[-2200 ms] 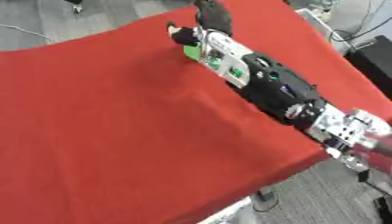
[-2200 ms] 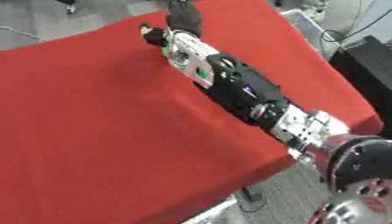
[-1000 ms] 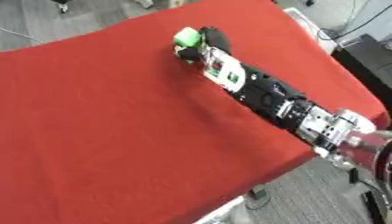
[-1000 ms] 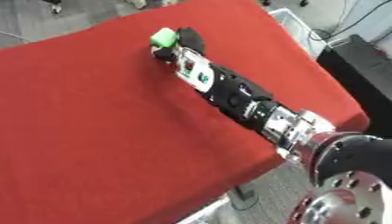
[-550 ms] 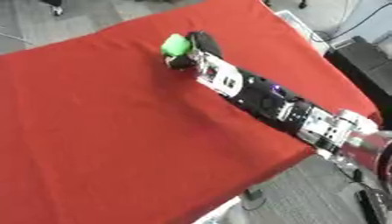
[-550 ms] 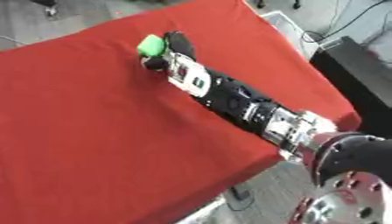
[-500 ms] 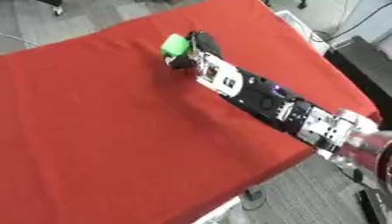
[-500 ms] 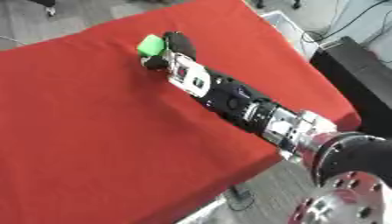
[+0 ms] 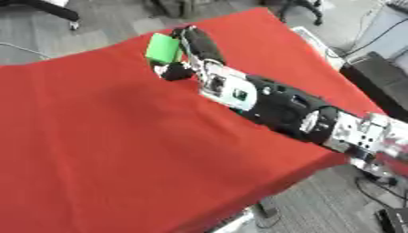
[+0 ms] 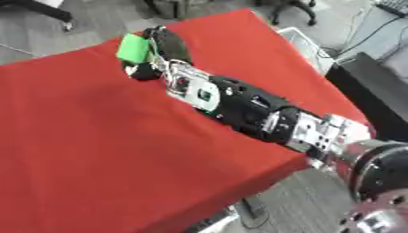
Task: Pick up the objects with one hand, pass them to the other hand, and then place them into the box on the other side of the table.
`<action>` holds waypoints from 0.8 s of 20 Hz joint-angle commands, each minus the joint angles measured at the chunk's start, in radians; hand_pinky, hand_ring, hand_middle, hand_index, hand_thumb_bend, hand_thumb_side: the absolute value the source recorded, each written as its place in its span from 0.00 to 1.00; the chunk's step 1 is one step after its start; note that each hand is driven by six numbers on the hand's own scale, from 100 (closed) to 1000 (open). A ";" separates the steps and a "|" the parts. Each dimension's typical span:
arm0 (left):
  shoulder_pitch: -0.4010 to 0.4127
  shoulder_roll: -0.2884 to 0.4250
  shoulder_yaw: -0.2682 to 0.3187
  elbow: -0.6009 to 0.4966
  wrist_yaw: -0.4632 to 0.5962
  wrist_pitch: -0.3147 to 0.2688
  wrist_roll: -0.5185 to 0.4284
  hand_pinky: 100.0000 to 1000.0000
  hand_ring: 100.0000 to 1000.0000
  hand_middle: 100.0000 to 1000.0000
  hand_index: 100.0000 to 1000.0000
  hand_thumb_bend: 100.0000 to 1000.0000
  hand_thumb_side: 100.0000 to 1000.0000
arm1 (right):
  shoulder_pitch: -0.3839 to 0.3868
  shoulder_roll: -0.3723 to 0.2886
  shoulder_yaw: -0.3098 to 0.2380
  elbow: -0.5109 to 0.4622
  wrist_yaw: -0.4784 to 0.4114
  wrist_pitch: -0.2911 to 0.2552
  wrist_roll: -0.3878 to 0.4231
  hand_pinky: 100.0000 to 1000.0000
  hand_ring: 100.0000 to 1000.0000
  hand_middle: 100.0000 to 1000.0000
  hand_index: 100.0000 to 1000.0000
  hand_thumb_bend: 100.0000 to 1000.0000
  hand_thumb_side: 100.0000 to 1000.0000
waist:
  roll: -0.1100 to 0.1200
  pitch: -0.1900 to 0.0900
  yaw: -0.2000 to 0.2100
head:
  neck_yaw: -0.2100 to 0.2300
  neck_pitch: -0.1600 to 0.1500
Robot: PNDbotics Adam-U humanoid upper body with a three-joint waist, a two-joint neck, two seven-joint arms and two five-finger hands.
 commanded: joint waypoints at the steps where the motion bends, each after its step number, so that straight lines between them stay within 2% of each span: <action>1: -0.046 0.063 -0.066 0.064 -0.042 -0.109 -0.077 0.74 0.62 0.64 0.89 0.55 0.75 | -0.058 0.017 0.064 -0.091 0.051 0.101 -0.104 0.00 0.75 0.49 0.52 0.23 0.00 | 0.005 -0.029 -0.009 | 0.038 0.000; 3: -0.083 0.042 -0.115 0.113 -0.072 -0.123 -0.077 0.73 0.62 0.64 0.89 0.56 0.76 | -0.084 0.037 0.113 -0.139 0.081 0.071 -0.074 0.00 0.75 0.49 0.52 0.23 0.00 | 0.008 -0.037 -0.023 | 0.069 0.000; 5: -0.119 0.009 -0.162 0.155 -0.101 -0.135 -0.077 0.73 0.62 0.65 0.89 0.58 0.77 | -0.101 0.053 0.160 -0.187 0.110 0.042 -0.045 0.00 0.75 0.50 0.53 0.24 0.00 | 0.013 -0.044 -0.040 | 0.124 0.000; 9: -0.193 -0.084 -0.260 0.210 -0.161 -0.147 -0.077 0.73 0.62 0.64 0.89 0.59 0.78 | -0.110 0.063 0.257 -0.284 0.170 -0.018 0.015 0.00 0.76 0.50 0.54 0.24 0.00 | 0.023 -0.049 -0.075 | 0.297 0.000; 10: -0.211 -0.109 -0.285 0.222 -0.177 -0.152 -0.077 0.73 0.62 0.64 0.86 0.60 0.78 | -0.108 0.064 0.271 -0.301 0.186 -0.034 0.031 0.00 0.75 0.50 0.53 0.24 0.00 | 0.025 -0.048 -0.084 | 0.334 0.000; 11: -0.229 -0.135 -0.311 0.235 -0.193 -0.156 -0.077 0.73 0.62 0.64 0.85 0.60 0.78 | -0.107 0.067 0.274 -0.309 0.202 -0.050 0.047 0.00 0.76 0.50 0.54 0.24 0.00 | 0.026 -0.048 -0.091 | 0.363 0.000; 12: -0.246 -0.160 -0.337 0.246 -0.209 -0.165 -0.077 0.76 0.65 0.67 0.85 0.49 0.85 | -0.103 0.070 0.271 -0.313 0.218 -0.066 0.063 0.00 0.75 0.50 0.53 0.24 0.00 | 0.026 -0.047 -0.095 | 0.382 0.000; 13: -0.260 -0.186 -0.362 0.252 -0.224 -0.177 -0.077 0.78 0.67 0.69 0.86 0.43 0.89 | -0.100 0.073 0.265 -0.315 0.233 -0.081 0.078 0.00 0.75 0.50 0.53 0.23 0.00 | 0.027 -0.047 -0.100 | 0.396 0.000; 16: -0.292 -0.259 -0.438 0.276 -0.267 -0.220 -0.077 0.81 0.70 0.72 0.87 0.33 0.97 | -0.089 0.077 0.233 -0.316 0.280 -0.120 0.125 0.00 0.75 0.50 0.54 0.24 0.00 | 0.026 -0.045 -0.108 | 0.415 0.000</action>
